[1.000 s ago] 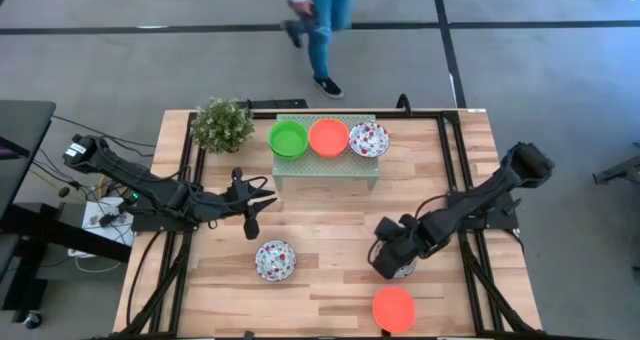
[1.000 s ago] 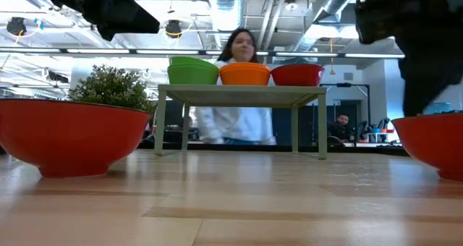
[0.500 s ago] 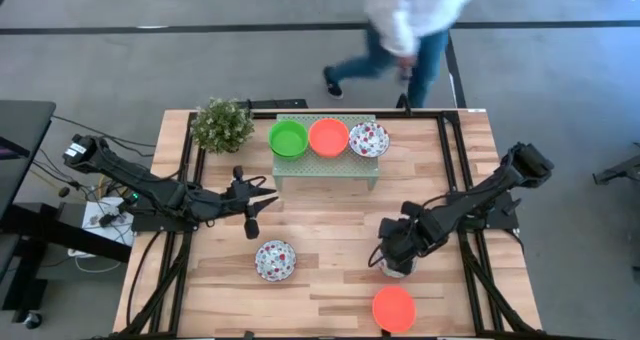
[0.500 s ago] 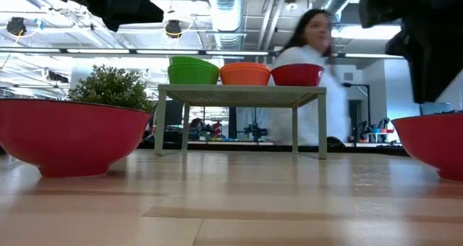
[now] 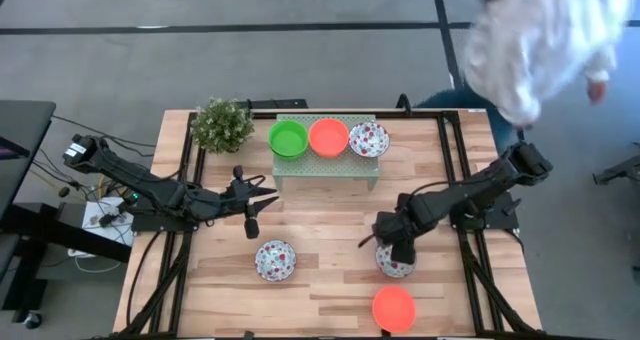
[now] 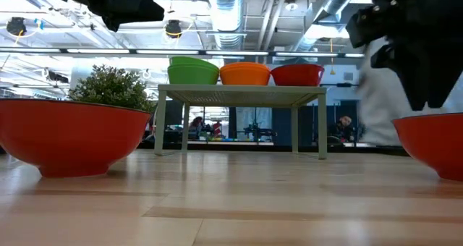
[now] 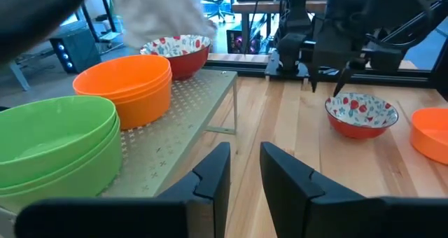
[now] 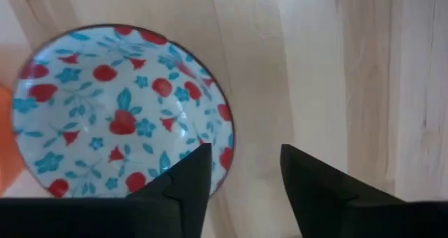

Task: Pick & Place Mini bowls
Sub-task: Stack the white bowl on the white bowl on the shelf

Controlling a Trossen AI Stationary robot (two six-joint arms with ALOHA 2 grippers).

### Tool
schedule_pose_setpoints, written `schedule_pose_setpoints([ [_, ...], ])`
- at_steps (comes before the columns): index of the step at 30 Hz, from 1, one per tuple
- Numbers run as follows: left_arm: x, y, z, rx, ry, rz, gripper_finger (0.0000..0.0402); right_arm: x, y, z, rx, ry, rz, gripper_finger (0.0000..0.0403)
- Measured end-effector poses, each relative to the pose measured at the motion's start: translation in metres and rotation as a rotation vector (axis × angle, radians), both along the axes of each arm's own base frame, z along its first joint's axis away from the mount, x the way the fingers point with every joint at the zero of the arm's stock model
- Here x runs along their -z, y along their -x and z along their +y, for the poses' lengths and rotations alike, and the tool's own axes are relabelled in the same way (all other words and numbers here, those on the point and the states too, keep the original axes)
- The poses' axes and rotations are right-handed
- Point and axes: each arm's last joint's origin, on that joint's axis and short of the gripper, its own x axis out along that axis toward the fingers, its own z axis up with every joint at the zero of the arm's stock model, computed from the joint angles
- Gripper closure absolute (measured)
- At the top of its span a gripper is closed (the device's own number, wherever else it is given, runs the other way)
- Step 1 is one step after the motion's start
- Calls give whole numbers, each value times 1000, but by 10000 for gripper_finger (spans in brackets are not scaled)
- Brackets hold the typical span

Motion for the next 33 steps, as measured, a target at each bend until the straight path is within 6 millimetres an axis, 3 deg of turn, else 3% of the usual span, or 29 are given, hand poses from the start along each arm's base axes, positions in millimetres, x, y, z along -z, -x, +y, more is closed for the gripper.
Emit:
schedule_pose_setpoints([
  [8,0,0,0,0,1,-1,321,-3,14,-8,-19,57,130,206],
  [15,0,0,0,-1,6,-4,321,4,27,0,-85,-33,-19,223],
  [19,0,0,0,-4,20,-10,321,4,37,-7,22,-68,-84,235],
  [25,-1,0,0,-4,23,-16,321,18,39,-11,117,-132,-192,241],
  [33,-1,0,0,-3,21,-19,321,34,31,-15,151,-119,-177,240],
])
